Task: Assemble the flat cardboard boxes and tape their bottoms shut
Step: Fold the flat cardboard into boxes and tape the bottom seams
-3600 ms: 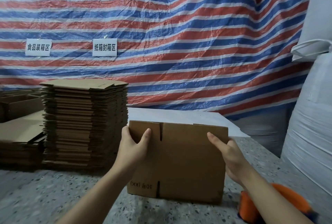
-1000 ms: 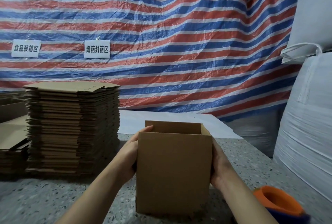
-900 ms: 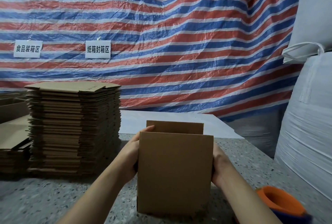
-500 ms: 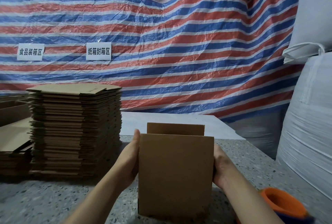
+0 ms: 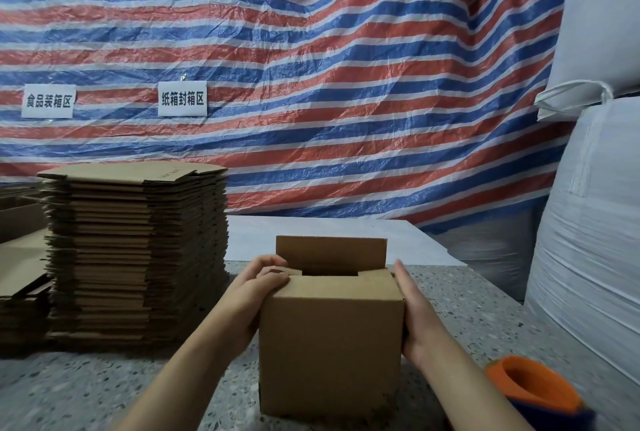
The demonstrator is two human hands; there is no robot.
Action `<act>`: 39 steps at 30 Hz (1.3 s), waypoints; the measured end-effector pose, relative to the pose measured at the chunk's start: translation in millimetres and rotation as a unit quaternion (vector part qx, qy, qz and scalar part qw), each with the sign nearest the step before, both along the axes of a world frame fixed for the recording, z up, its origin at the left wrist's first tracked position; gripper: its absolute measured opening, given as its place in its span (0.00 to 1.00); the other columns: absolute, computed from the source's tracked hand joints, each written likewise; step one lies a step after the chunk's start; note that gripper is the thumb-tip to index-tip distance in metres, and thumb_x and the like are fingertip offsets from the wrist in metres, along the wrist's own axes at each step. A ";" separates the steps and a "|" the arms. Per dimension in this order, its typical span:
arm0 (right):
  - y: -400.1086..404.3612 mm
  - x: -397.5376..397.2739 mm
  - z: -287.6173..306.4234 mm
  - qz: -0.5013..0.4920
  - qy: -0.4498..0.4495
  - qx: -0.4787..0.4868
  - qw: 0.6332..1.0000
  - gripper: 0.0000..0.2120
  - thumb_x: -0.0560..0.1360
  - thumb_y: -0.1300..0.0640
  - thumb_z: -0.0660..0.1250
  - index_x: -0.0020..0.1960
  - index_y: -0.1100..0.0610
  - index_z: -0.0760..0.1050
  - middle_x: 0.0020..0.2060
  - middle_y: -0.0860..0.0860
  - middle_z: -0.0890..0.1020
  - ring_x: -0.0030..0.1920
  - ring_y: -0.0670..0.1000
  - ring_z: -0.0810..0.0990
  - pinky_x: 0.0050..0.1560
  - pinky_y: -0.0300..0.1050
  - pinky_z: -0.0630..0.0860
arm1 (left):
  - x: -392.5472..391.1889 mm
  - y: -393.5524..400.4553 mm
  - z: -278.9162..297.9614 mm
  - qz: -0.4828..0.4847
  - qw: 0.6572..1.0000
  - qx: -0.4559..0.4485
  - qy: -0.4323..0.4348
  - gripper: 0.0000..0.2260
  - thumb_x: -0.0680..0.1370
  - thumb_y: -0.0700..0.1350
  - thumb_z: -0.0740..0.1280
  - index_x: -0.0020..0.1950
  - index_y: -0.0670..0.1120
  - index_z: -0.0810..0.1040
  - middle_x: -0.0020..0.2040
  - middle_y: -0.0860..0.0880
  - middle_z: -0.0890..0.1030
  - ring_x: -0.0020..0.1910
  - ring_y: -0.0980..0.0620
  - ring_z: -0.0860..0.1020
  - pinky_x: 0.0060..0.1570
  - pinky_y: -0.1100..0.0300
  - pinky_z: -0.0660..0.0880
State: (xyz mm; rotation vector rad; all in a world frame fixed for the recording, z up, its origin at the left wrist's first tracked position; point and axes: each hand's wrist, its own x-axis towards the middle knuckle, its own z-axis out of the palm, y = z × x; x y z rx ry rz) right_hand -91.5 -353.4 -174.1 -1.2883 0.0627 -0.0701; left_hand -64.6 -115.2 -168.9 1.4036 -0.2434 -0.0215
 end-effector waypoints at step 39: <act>-22.0 10.2 -2.8 -0.071 -0.150 -0.143 0.976 0.07 0.77 0.51 0.72 0.42 0.52 0.86 0.48 0.46 0.86 0.56 0.53 0.81 0.58 0.48 0.78 | -23.3 -63.9 42.3 -0.003 0.729 0.628 -0.273 0.23 0.83 0.62 0.48 0.78 0.60 0.59 0.78 0.58 0.61 0.77 0.55 0.59 0.75 0.49 0.53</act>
